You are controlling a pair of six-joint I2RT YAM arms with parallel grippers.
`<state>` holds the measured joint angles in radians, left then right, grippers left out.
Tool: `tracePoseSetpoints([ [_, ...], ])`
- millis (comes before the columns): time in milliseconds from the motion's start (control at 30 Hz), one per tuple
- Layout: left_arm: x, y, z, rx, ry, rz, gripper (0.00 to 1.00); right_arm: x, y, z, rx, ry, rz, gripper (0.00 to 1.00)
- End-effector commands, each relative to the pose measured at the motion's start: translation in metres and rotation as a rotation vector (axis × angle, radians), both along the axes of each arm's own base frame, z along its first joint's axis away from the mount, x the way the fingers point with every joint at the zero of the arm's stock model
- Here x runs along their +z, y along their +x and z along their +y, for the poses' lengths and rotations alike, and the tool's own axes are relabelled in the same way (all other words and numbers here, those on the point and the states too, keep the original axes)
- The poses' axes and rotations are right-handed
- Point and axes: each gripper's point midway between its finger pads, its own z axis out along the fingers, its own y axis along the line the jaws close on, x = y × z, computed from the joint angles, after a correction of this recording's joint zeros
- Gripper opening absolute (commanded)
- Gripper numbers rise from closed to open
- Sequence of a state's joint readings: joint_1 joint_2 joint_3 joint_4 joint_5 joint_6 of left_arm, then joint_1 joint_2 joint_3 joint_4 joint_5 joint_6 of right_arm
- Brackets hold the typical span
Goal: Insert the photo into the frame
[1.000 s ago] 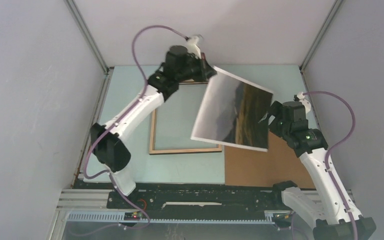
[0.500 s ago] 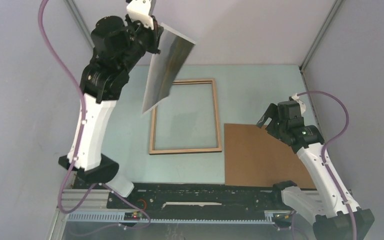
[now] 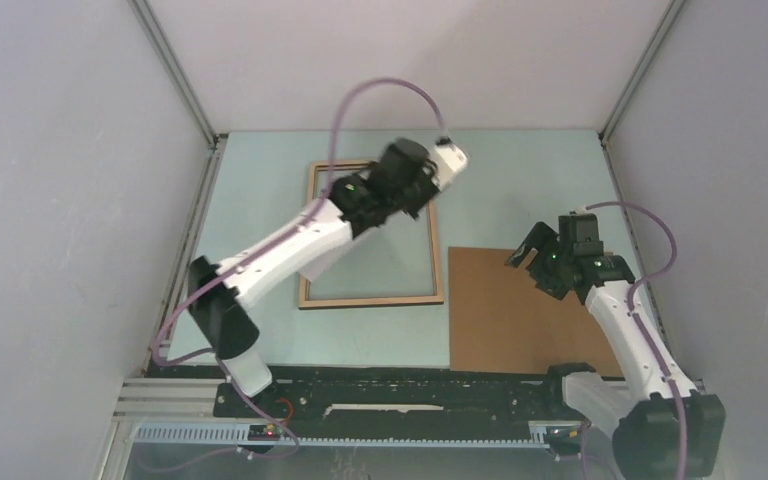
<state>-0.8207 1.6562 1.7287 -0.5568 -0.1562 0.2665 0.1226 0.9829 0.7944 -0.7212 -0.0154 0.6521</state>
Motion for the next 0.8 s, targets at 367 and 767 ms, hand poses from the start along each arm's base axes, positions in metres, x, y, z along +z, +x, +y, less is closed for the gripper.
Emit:
tracePoseSetpoints([
  [367,-0.103,-0.119,-0.067,-0.115,0.11,0.085,0.0,0.016,0.047,0.072,0.372,0.696,-0.052,0.93],
  [767,-0.131,-0.155,-0.071,-0.153,0.131,0.155,0.0,-0.018,0.043,0.13,0.461,0.747,0.155,0.85],
])
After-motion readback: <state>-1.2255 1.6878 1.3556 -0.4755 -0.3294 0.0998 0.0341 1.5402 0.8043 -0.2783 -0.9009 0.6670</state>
